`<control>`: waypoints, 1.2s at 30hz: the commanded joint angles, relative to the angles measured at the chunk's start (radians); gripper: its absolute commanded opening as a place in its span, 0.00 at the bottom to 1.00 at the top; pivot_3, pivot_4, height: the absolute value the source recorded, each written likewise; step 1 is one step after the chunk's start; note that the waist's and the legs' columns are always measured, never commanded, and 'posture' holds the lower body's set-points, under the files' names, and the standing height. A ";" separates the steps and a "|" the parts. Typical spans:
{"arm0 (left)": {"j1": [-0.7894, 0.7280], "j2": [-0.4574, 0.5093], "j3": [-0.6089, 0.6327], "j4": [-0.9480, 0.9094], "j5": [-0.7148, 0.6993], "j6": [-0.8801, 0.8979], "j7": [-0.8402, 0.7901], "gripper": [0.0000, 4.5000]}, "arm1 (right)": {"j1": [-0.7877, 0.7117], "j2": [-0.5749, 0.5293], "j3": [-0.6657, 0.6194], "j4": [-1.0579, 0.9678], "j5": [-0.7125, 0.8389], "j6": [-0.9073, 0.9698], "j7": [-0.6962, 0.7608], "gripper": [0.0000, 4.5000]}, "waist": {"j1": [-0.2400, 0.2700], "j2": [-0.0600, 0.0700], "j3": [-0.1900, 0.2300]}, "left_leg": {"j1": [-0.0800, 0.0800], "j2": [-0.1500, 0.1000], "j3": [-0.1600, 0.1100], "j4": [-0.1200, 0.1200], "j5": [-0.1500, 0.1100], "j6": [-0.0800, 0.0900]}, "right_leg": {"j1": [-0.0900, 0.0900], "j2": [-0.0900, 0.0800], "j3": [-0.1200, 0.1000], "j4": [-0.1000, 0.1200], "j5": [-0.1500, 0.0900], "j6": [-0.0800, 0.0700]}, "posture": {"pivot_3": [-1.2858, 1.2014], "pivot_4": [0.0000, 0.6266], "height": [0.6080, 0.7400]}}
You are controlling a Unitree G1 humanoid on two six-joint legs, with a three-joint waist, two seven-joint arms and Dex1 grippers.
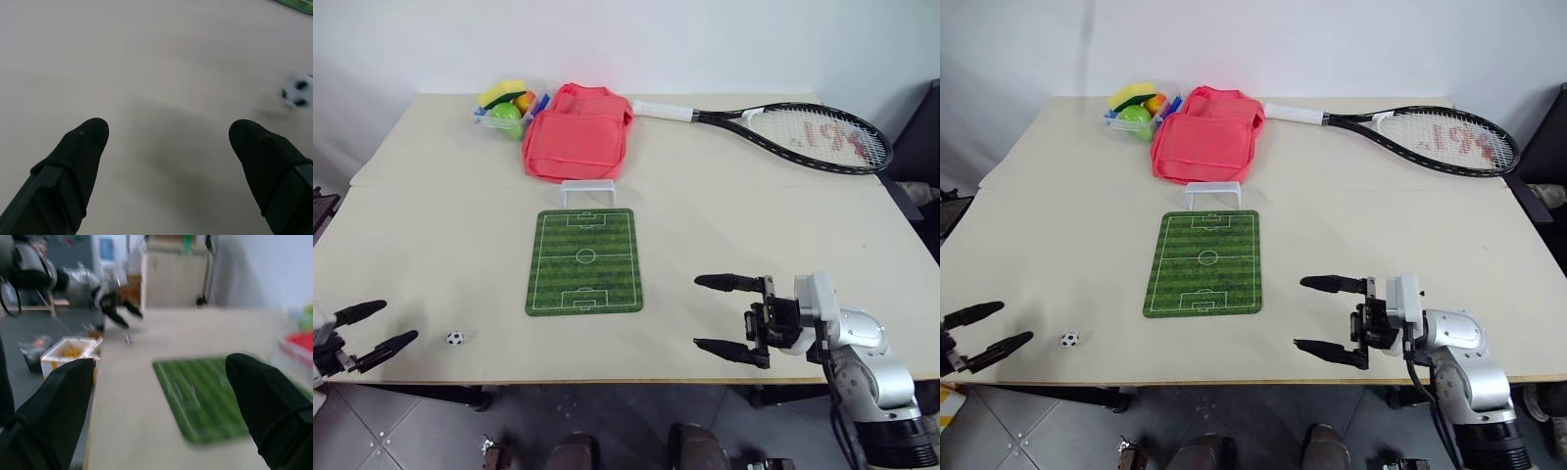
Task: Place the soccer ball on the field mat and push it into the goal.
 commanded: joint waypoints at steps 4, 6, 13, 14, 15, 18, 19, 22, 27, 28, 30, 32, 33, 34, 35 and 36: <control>0.110 0.003 0.038 -0.114 -0.059 0.067 -0.084 0.99 | 0.000 0.028 0.011 -0.008 0.015 -0.063 0.049 1.00 | 0.018 -0.001 0.000 | 0.000 0.000 0.001 0.000 -0.001 0.001 | 0.000 0.000 0.001 0.000 0.000 0.000 | 0.52 0.24 1.00; 0.133 -0.024 0.034 -0.220 -0.094 0.131 -0.091 0.99 | 0.006 0.023 0.008 -0.001 0.014 -0.063 0.055 1.00 | 0.026 -0.001 0.000 | 0.000 0.000 0.001 0.001 -0.001 0.001 | 0.000 0.000 0.001 0.000 0.000 -0.001 | 0.52 0.24 1.00; 0.196 -0.138 0.002 -0.577 -0.138 0.276 -0.014 0.99 | 0.022 0.014 0.005 0.021 0.006 -0.067 0.066 1.00 | 0.020 -0.001 0.000 | 0.001 0.003 0.004 0.001 -0.003 -0.001 | -0.001 0.003 0.003 -0.001 0.000 -0.003 | 0.52 0.24 1.00; 0.185 -0.157 -0.022 -0.601 -0.122 0.279 0.006 0.99 | 0.023 0.014 0.004 0.025 0.004 -0.069 0.066 1.00 | 0.020 -0.001 0.000 | 0.001 0.003 0.004 0.001 -0.003 -0.001 | -0.001 0.003 0.003 0.000 0.000 -0.003 | 0.52 0.24 1.00; 0.175 -0.169 -0.043 -0.615 -0.111 0.293 0.019 0.99 | 0.023 0.013 0.005 0.026 0.003 -0.069 0.063 1.00 | 0.022 0.000 0.000 | 0.001 0.003 0.004 0.001 -0.003 -0.001 | -0.001 0.004 0.003 -0.001 0.000 -0.003 | 0.52 0.24 1.00; 0.161 -0.178 -0.073 -0.621 -0.084 0.301 0.041 0.99 | 0.020 0.015 0.006 0.027 -0.001 -0.069 0.055 1.00 | 0.021 0.000 0.001 | 0.002 0.003 0.005 0.001 -0.003 -0.001 | -0.001 0.004 0.004 0.000 0.000 -0.004 | 0.52 0.24 1.00; 0.161 -0.177 -0.083 -0.623 -0.078 0.300 0.039 0.99 | 0.020 0.016 0.007 0.027 -0.005 -0.069 0.050 1.00 | 0.021 0.000 0.001 | 0.002 0.004 0.005 0.001 -0.003 -0.001 | -0.002 0.005 0.004 0.000 0.000 -0.004 | 0.52 0.24 1.00; 0.154 -0.177 -0.104 -0.618 -0.070 0.301 0.038 0.99 | 0.020 0.018 0.008 0.024 -0.011 -0.069 0.039 1.00 | 0.023 0.000 0.001 | 0.002 0.004 0.006 0.001 -0.003 -0.001 | -0.002 0.005 0.005 -0.001 0.001 -0.004 | 0.52 0.24 1.00; 0.111 -0.182 -0.120 -0.568 -0.051 0.285 0.052 0.86 | 0.019 0.020 0.007 0.017 -0.022 -0.071 0.015 1.00 | 0.026 0.000 0.001 | 0.001 0.004 0.006 0.002 -0.003 -0.001 | -0.002 0.005 0.005 -0.001 0.001 -0.004 | 0.52 0.24 1.00; 0.104 -0.184 -0.125 -0.558 -0.045 0.280 0.053 0.80 | 0.019 0.020 0.007 0.015 -0.024 -0.071 0.010 1.00 | 0.025 0.000 0.001 | 0.001 0.004 0.006 0.002 -0.003 -0.001 | -0.002 0.005 0.005 -0.001 0.001 -0.004 | 0.52 0.24 1.00; 0.093 -0.186 -0.133 -0.540 -0.036 0.268 0.053 0.66 | 0.021 0.019 0.007 0.011 -0.026 -0.071 0.002 1.00 | 0.025 0.000 0.001 | 0.001 0.004 0.006 0.002 -0.003 -0.001 | -0.002 0.005 0.005 -0.001 0.001 -0.004 | 0.52 0.24 1.00; 0.081 -0.188 -0.141 -0.523 -0.028 0.256 0.054 0.51 | 0.021 0.018 0.007 0.005 -0.027 -0.068 -0.008 1.00 | 0.025 0.000 0.001 | 0.001 0.004 0.006 0.001 -0.003 -0.001 | -0.002 0.005 0.005 -0.001 0.001 -0.004 | 0.52 0.24 1.00; 0.074 -0.190 -0.145 -0.514 -0.024 0.252 0.055 0.47 | 0.019 0.018 0.007 0.002 -0.028 -0.067 -0.013 1.00 | 0.024 0.000 0.001 | 0.001 0.004 0.006 0.001 -0.003 -0.001 | -0.002 0.005 0.005 -0.001 0.001 -0.004 | 0.52 0.24 1.00; 0.067 -0.190 -0.150 -0.505 -0.018 0.244 0.056 0.41 | 0.018 0.017 0.006 0.000 -0.028 -0.065 -0.019 1.00 | 0.024 0.000 0.001 | 0.002 0.004 0.006 0.001 -0.003 -0.001 | -0.002 0.005 0.005 -0.001 0.001 -0.004 | 0.52 0.24 1.00; 0.062 -0.190 -0.153 -0.497 -0.015 0.237 0.055 0.33 | 0.016 0.017 0.007 -0.002 -0.028 -0.064 -0.022 1.00 | 0.024 0.000 0.001 | 0.002 0.004 0.006 0.001 -0.003 -0.001 | -0.002 0.005 0.005 -0.001 0.001 -0.004 | 0.52 0.24 1.00; 0.057 -0.189 -0.158 -0.491 -0.012 0.231 0.053 0.27 | 0.015 0.016 0.007 -0.001 -0.029 -0.065 -0.024 1.00 | 0.024 0.000 0.001 | 0.002 0.004 0.006 0.001 -0.003 -0.001 | -0.002 0.005 0.005 -0.001 0.001 -0.004 | 0.52 0.24 1.00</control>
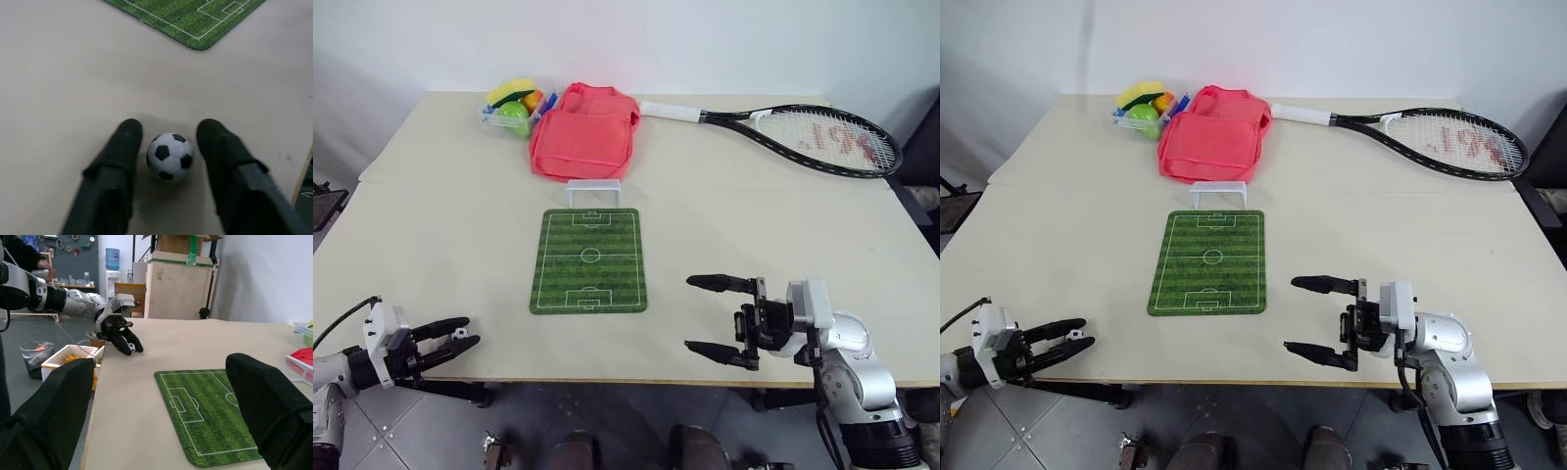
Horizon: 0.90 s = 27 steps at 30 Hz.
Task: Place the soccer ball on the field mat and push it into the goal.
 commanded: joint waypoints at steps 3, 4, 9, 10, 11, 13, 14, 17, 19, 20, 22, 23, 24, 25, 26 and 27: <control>-0.024 -0.002 -0.009 0.020 0.008 -0.037 -0.004 0.19 | -0.011 -0.002 -0.008 -0.035 0.004 -0.010 -0.019 1.00 | 0.000 0.000 0.000 | 0.000 0.000 0.000 0.000 0.000 0.000 | 0.000 0.000 0.000 0.000 0.000 0.000 | 0.52 0.24 1.00; -0.030 -0.004 -0.011 0.011 0.003 -0.039 -0.007 0.19 | -0.012 -0.002 -0.010 -0.033 0.002 -0.012 -0.021 1.00 | 0.000 0.000 0.000 | 0.000 0.000 0.000 0.000 0.000 0.000 | 0.000 0.000 0.000 0.000 0.000 0.000 | 0.52 0.24 1.00; -0.090 -0.015 -0.049 -0.197 -0.076 0.087 -0.017 0.19 | -0.007 -0.007 -0.036 -0.005 0.000 -0.035 -0.022 1.00 | 0.007 -0.001 0.000 | -0.001 0.000 0.000 0.002 0.000 0.000 | 0.000 0.000 0.000 0.000 0.000 0.000 | 0.52 0.24 1.00; -0.098 -0.015 -0.059 -0.227 -0.081 0.109 -0.016 0.19 | -0.006 -0.009 -0.041 0.002 0.001 -0.038 -0.019 1.00 | 0.007 -0.001 0.000 | -0.001 0.000 0.000 0.002 0.000 0.000 | 0.000 0.000 0.000 0.000 0.000 0.000 | 0.52 0.24 1.00; -0.117 -0.018 -0.076 -0.263 -0.085 0.131 -0.010 0.19 | -0.004 -0.015 -0.048 0.015 0.002 -0.043 -0.011 1.00 | 0.005 -0.001 0.000 | -0.001 0.000 0.000 0.002 0.000 0.000 | 0.000 0.000 0.000 0.000 0.000 0.000 | 0.52 0.24 1.00; -0.199 -0.039 -0.152 -0.338 -0.074 0.177 0.000 0.19 | 0.000 -0.045 -0.075 0.062 -0.001 -0.050 0.013 1.00 | 0.007 0.000 0.000 | 0.000 0.000 0.000 0.002 0.000 0.000 | 0.000 0.000 0.000 0.000 0.000 0.000 | 0.52 0.24 1.00; -0.246 -0.058 -0.195 -0.363 -0.065 0.204 0.007 0.19 | 0.000 -0.060 -0.092 0.088 -0.004 -0.058 0.024 1.00 | 0.011 0.000 0.000 | 0.000 0.000 0.000 0.002 0.000 0.000 | 0.001 0.000 0.000 0.000 0.000 0.000 | 0.52 0.24 1.00; -0.377 -0.129 -0.318 -0.364 0.008 0.232 0.040 0.19 | -0.001 -0.094 -0.141 0.163 -0.035 -0.092 0.017 1.00 | 0.023 0.000 0.000 | 0.000 -0.001 0.000 0.004 0.000 0.001 | 0.002 0.000 0.000 0.000 0.001 0.000 | 0.52 0.24 1.00; -0.446 -0.191 -0.385 -0.321 0.066 0.214 0.077 0.19 | 0.010 -0.121 -0.181 0.228 -0.042 -0.129 0.041 1.00 | 0.022 0.000 0.000 | 0.000 -0.001 0.000 0.004 0.000 0.001 | 0.002 0.000 0.000 0.000 0.001 0.000 | 0.52 0.24 1.00; -0.470 -0.216 -0.413 -0.297 0.093 0.202 0.090 0.19 | 0.019 -0.132 -0.199 0.253 -0.044 -0.144 0.053 1.00 | 0.021 0.000 0.000 | 0.000 -0.001 0.001 0.004 0.000 0.001 | 0.002 0.000 0.001 0.000 0.001 0.000 | 0.52 0.24 1.00; -0.494 -0.243 -0.451 -0.257 0.134 0.168 0.096 0.19 | 0.034 -0.145 -0.220 0.276 -0.045 -0.165 0.064 1.00 | 0.017 0.000 0.000 | 0.000 -0.001 0.002 0.003 0.000 0.001 | 0.001 0.000 0.001 -0.001 0.001 0.000 | 0.52 0.24 1.00; -0.500 -0.254 -0.478 -0.226 0.165 0.136 0.091 0.19 | 0.048 -0.152 -0.230 0.276 -0.046 -0.173 0.067 1.00 | 0.014 0.000 0.000 | 0.000 0.000 0.002 0.003 0.000 0.001 | 0.001 0.001 0.001 -0.001 0.001 0.000 | 0.52 0.24 1.00; -0.504 -0.261 -0.496 -0.203 0.185 0.113 0.087 0.19 | 0.056 -0.156 -0.236 0.276 -0.046 -0.179 0.069 1.00 | 0.012 0.000 0.000 | 0.000 0.000 0.002 0.003 0.000 0.001 | 0.001 0.001 0.001 -0.001 0.001 0.000 | 0.52 0.24 1.00; -0.508 -0.270 -0.510 -0.178 0.203 0.090 0.088 0.19 | 0.069 -0.158 -0.246 0.267 -0.043 -0.180 0.065 1.00 | 0.010 0.000 0.000 | 0.000 0.000 0.002 0.002 0.000 0.001 | 0.001 0.001 0.001 -0.001 0.001 0.000 | 0.52 0.24 1.00; -0.512 -0.276 -0.518 -0.159 0.214 0.075 0.090 0.19 | 0.082 -0.159 -0.252 0.256 -0.038 -0.181 0.059 1.00 | 0.010 0.000 0.000 | 0.000 0.000 0.003 0.002 0.000 0.001 | 0.001 0.001 0.001 -0.002 0.001 0.000 | 0.52 0.24 1.00; -0.516 -0.280 -0.521 -0.143 0.223 0.062 0.095 0.19 | 0.093 -0.159 -0.257 0.242 -0.036 -0.181 0.052 1.00 | 0.011 0.000 0.000 | 0.000 0.000 0.003 0.003 0.000 0.001 | 0.001 0.001 0.001 -0.002 0.001 0.000 | 0.52 0.24 1.00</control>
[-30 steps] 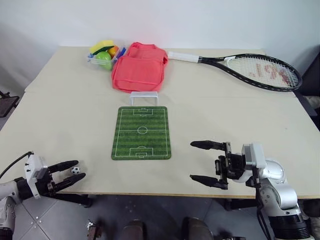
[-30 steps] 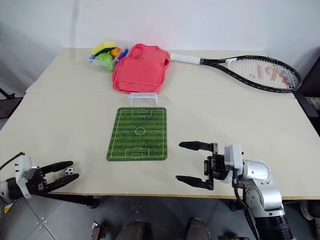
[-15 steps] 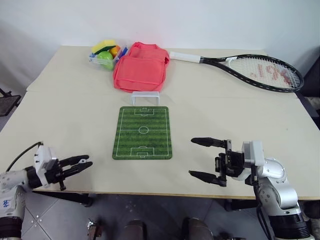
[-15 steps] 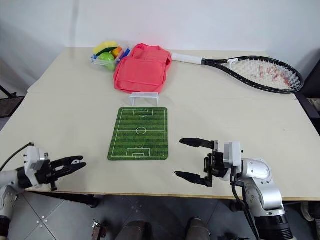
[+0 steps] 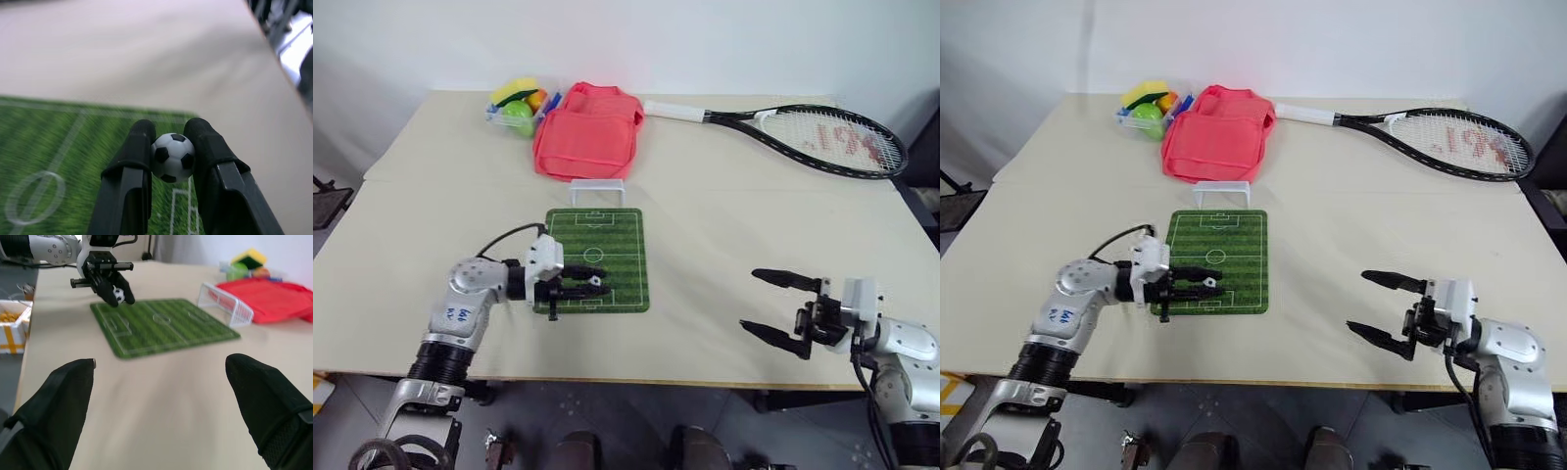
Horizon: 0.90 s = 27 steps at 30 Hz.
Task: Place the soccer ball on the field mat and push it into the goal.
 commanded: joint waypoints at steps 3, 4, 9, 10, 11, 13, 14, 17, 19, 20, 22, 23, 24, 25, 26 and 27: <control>-0.022 -0.012 -0.017 0.083 0.055 -0.106 0.006 0.19 | 0.051 -0.005 -0.049 -0.090 0.020 -0.014 -0.028 1.00 | 0.004 0.000 0.000 | 0.000 0.000 0.000 0.002 0.000 0.000 | 0.000 0.000 0.000 0.000 0.000 0.000 | 0.52 0.24 1.00; -0.025 -0.016 -0.013 0.096 0.056 -0.119 0.009 0.19 | 0.065 -0.003 -0.051 -0.109 0.022 -0.009 -0.035 1.00 | 0.006 0.000 0.000 | 0.000 0.000 0.000 0.002 0.000 0.000 | 0.000 0.000 0.000 0.000 0.000 0.000 | 0.52 0.24 1.00; -0.032 -0.026 -0.006 0.128 0.053 -0.144 0.014 0.19 | 0.114 0.006 -0.049 -0.186 0.028 0.010 -0.076 1.00 | 0.016 0.000 0.000 | 0.000 0.000 0.000 0.002 0.000 0.000 | 0.000 0.000 0.000 0.000 0.000 0.000 | 0.52 0.24 1.00; -0.031 -0.027 -0.005 0.130 0.050 -0.142 0.014 0.19 | 0.120 0.008 -0.046 -0.199 0.029 0.015 -0.086 1.00 | 0.016 0.000 0.000 | 0.000 0.000 0.000 0.002 0.000 0.000 | 0.000 0.000 0.000 0.000 0.000 0.000 | 0.52 0.24 1.00; -0.031 -0.028 -0.004 0.132 0.048 -0.140 0.014 0.19 | 0.124 0.009 -0.043 -0.209 0.030 0.018 -0.093 1.00 | 0.016 0.000 0.000 | 0.000 0.000 0.000 0.002 0.000 0.000 | 0.000 0.000 0.000 0.000 0.000 0.000 | 0.52 0.24 1.00; -0.027 -0.021 -0.013 0.127 0.044 -0.125 -0.012 0.19 | 0.122 0.012 -0.034 -0.223 0.030 0.027 -0.108 1.00 | 0.016 0.000 0.000 | 0.000 0.000 0.000 0.002 0.000 0.000 | 0.000 0.000 0.000 0.000 0.000 0.000 | 0.52 0.24 1.00; -0.024 -0.020 -0.013 0.125 0.041 -0.122 -0.017 0.19 | 0.117 0.013 -0.027 -0.226 0.028 0.032 -0.113 1.00 | 0.016 0.000 0.000 | -0.001 0.000 0.000 0.003 0.000 0.000 | 0.000 0.000 0.000 0.000 0.000 0.000 | 0.52 0.24 1.00; -0.021 -0.032 0.004 0.123 0.036 -0.139 0.002 0.48 | 0.103 0.015 -0.015 -0.233 0.026 0.046 -0.125 1.00 | 0.016 0.000 0.000 | -0.001 0.000 0.000 0.003 0.000 0.001 | 0.000 0.000 0.000 0.000 0.000 0.000 | 0.52 0.24 1.00; -0.020 -0.038 0.013 0.118 0.031 -0.150 0.013 0.62 | 0.096 0.016 -0.010 -0.237 0.026 0.056 -0.129 1.00 | 0.016 0.000 0.000 | -0.001 0.000 0.000 0.003 0.000 0.001 | 0.000 0.000 0.000 0.000 0.000 0.000 | 0.52 0.24 1.00; -0.018 -0.039 0.015 0.113 0.027 -0.153 0.010 0.70 | 0.092 0.017 -0.005 -0.239 0.026 0.061 -0.130 1.00 | 0.016 0.000 0.000 | 0.000 0.000 0.000 0.003 0.000 0.001 | 0.000 0.000 0.000 0.000 0.000 0.000 | 0.52 0.24 1.00; -0.015 -0.042 0.019 0.106 0.024 -0.160 0.008 0.83 | 0.086 0.018 0.001 -0.242 0.026 0.071 -0.132 1.00 | 0.016 0.000 0.000 | -0.001 0.000 0.000 0.003 0.000 0.001 | 0.000 0.000 0.000 0.000 0.000 0.000 | 0.52 0.24 1.00; -0.012 -0.042 0.022 0.099 0.020 -0.161 0.009 0.83 | 0.083 0.018 0.005 -0.244 0.027 0.076 -0.134 1.00 | 0.016 0.000 0.000 | 0.000 0.000 0.000 0.003 0.000 0.001 | 0.000 0.000 0.000 0.000 0.000 0.000 | 0.52 0.24 1.00; -0.010 -0.041 0.024 0.094 0.019 -0.159 0.010 0.83 | 0.081 0.019 0.008 -0.245 0.027 0.080 -0.136 1.00 | 0.016 0.000 0.000 | -0.001 0.000 0.000 0.003 0.000 0.001 | 0.000 0.000 0.000 0.000 0.000 0.000 | 0.52 0.24 1.00; -0.007 -0.040 0.026 0.087 0.015 -0.161 0.008 0.83 | 0.078 0.019 0.012 -0.247 0.028 0.084 -0.138 1.00 | 0.016 0.000 0.000 | -0.001 0.000 0.000 0.003 0.000 0.001 | 0.000 0.000 0.000 0.000 0.000 0.000 | 0.52 0.24 1.00; -0.005 -0.039 0.028 0.080 0.010 -0.159 0.003 0.83 | 0.076 0.018 0.015 -0.248 0.028 0.088 -0.139 1.00 | 0.016 0.000 0.000 | -0.001 0.000 0.000 0.003 0.000 0.001 | 0.000 0.000 0.000 0.000 0.000 0.000 | 0.52 0.24 1.00; -0.002 -0.037 0.030 0.073 0.007 -0.156 0.002 0.83 | 0.072 0.018 0.019 -0.248 0.028 0.092 -0.140 1.00 | 0.016 0.000 0.000 | -0.001 0.000 0.000 0.003 0.000 0.001 | 0.000 0.000 0.000 0.000 0.000 0.001 | 0.52 0.24 1.00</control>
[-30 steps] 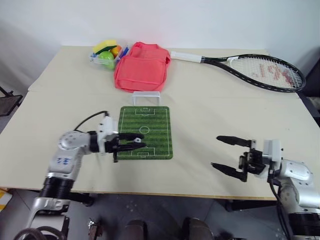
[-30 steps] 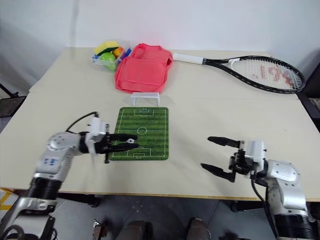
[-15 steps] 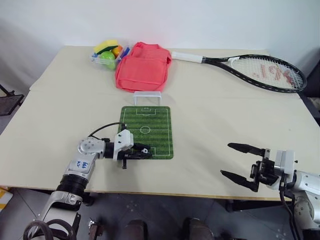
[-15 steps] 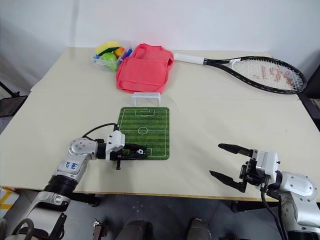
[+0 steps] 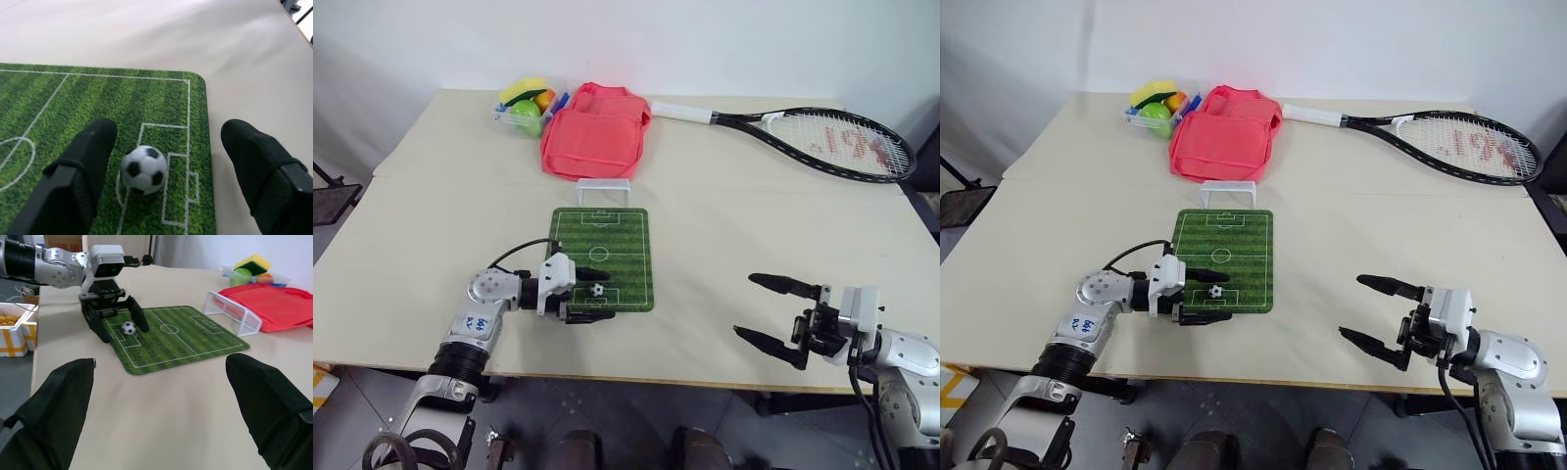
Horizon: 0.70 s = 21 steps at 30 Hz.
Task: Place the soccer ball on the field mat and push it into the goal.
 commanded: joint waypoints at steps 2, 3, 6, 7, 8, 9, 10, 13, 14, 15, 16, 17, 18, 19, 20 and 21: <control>0.015 0.010 0.035 -0.062 -0.040 -0.008 -0.008 0.83 | -0.023 0.001 0.007 -0.034 0.020 0.018 -0.006 1.00 | 0.000 0.000 0.000 | 0.000 0.000 0.000 0.000 0.000 0.000 | 0.000 0.000 0.000 0.000 0.000 0.000 | 0.52 0.24 1.00; 0.017 0.011 0.039 -0.067 -0.042 -0.004 -0.007 0.83 | -0.027 0.002 0.010 -0.033 0.019 0.021 -0.006 1.00 | 0.000 0.000 0.000 | 0.000 0.000 0.000 0.000 0.000 0.000 | 0.000 0.000 0.000 0.000 0.000 0.000 | 0.52 0.24 1.00; 0.029 0.027 0.064 -0.100 -0.067 0.009 -0.013 0.83 | -0.043 0.008 0.024 -0.029 0.016 0.029 -0.007 1.00 | 0.000 0.000 0.000 | 0.000 0.000 0.000 0.000 0.000 0.000 | 0.000 0.000 0.000 0.000 0.000 0.000 | 0.52 0.24 1.00; 0.035 0.034 0.071 -0.112 -0.075 0.010 -0.019 0.83 | -0.045 0.009 0.028 -0.028 0.016 0.031 -0.006 1.00 | 0.000 0.000 0.000 | 0.000 0.000 0.000 0.000 0.000 0.000 | 0.000 0.000 0.000 0.000 0.000 0.000 | 0.52 0.24 1.00; 0.043 0.041 0.080 -0.126 -0.085 0.012 -0.023 0.83 | -0.045 0.010 0.030 -0.027 0.015 0.031 -0.006 1.00 | -0.001 0.000 0.000 | 0.000 0.000 0.000 0.000 0.000 0.000 | 0.000 0.000 0.000 0.000 0.000 0.000 | 0.52 0.24 1.00; 0.054 0.048 0.090 -0.144 -0.100 0.016 -0.030 0.83 | -0.046 0.011 0.033 -0.026 0.014 0.030 -0.006 1.00 | -0.001 0.000 0.000 | 0.000 0.000 0.000 0.000 0.000 0.000 | 0.000 0.000 0.000 0.000 0.000 0.000 | 0.52 0.24 1.00; 0.064 0.056 0.102 -0.164 -0.120 0.026 -0.040 0.83 | -0.046 0.012 0.034 -0.025 0.013 0.029 -0.005 1.00 | -0.001 0.000 0.000 | 0.000 0.000 0.000 0.000 0.000 0.000 | 0.000 0.000 0.000 0.000 0.000 0.000 | 0.52 0.24 1.00; 0.113 0.102 0.171 -0.241 -0.209 0.079 -0.075 0.83 | -0.062 0.014 0.035 -0.018 0.013 0.023 -0.003 1.00 | -0.003 0.000 0.000 | 0.000 0.000 0.000 0.000 0.000 0.000 | 0.000 0.000 0.000 0.000 0.000 0.000 | 0.52 0.24 1.00; 0.127 0.117 0.186 -0.258 -0.225 0.086 -0.082 0.83 | -0.067 0.013 0.034 -0.017 0.014 0.022 -0.002 1.00 | -0.004 0.000 0.000 | 0.000 0.000 0.000 0.000 0.000 0.000 | 0.000 0.000 0.000 0.000 0.000 0.000 | 0.52 0.24 1.00; 0.146 0.134 0.201 -0.270 -0.237 0.089 -0.095 0.83 | -0.072 0.011 0.032 -0.015 0.015 0.021 0.000 1.00 | -0.005 0.000 0.000 | 0.000 0.001 0.000 0.000 0.000 0.000 | 0.000 0.000 0.000 0.000 0.000 0.000 | 0.52 0.24 1.00; 0.168 0.155 0.214 -0.278 -0.250 0.096 -0.112 0.83 | -0.076 0.010 0.029 -0.012 0.016 0.018 0.004 1.00 | -0.006 0.000 0.000 | 0.000 0.001 0.000 0.000 0.000 0.000 | 0.000 0.000 0.000 0.000 0.000 0.000 | 0.52 0.24 1.00; 0.198 0.185 0.231 -0.285 -0.265 0.108 -0.137 0.79 | -0.081 0.005 0.022 -0.007 0.020 0.018 0.008 1.00 | -0.005 0.000 0.000 | 0.000 0.001 0.000 0.000 0.000 0.000 | 0.000 0.000 0.000 0.000 0.000 0.000 | 0.52 0.24 1.00; 0.254 0.228 0.260 -0.278 -0.286 0.117 -0.185 0.74 | -0.087 -0.001 0.012 -0.001 0.025 0.018 0.016 1.00 | -0.008 0.000 0.000 | 0.000 0.001 0.000 0.000 0.000 0.000 | 0.000 0.000 0.001 0.000 0.000 0.000 | 0.52 0.24 1.00; 0.293 0.258 0.279 -0.274 -0.301 0.124 -0.217 0.70 | -0.091 -0.005 0.005 0.003 0.029 0.018 0.021 1.00 | -0.013 0.000 0.000 | 0.000 0.001 0.000 0.000 0.000 0.000 | 0.000 0.000 0.001 0.000 0.000 0.000 | 0.52 0.24 1.00; 0.327 0.279 0.288 -0.274 -0.312 0.137 -0.236 0.63 | -0.092 -0.009 0.000 0.006 0.031 0.014 0.030 1.00 | -0.015 0.001 0.000 | 0.001 0.001 0.001 -0.001 0.000 0.000 | 0.000 0.000 0.001 0.000 0.000 0.000 | 0.52 0.24 1.00; 0.360 0.287 0.296 -0.280 -0.326 0.145 -0.253 0.57 | -0.090 -0.012 -0.004 0.007 0.032 0.011 0.038 1.00 | -0.016 0.001 0.000 | 0.001 0.001 0.001 -0.002 -0.001 0.000 | -0.001 0.000 0.001 0.000 0.000 0.000 | 0.52 0.24 1.00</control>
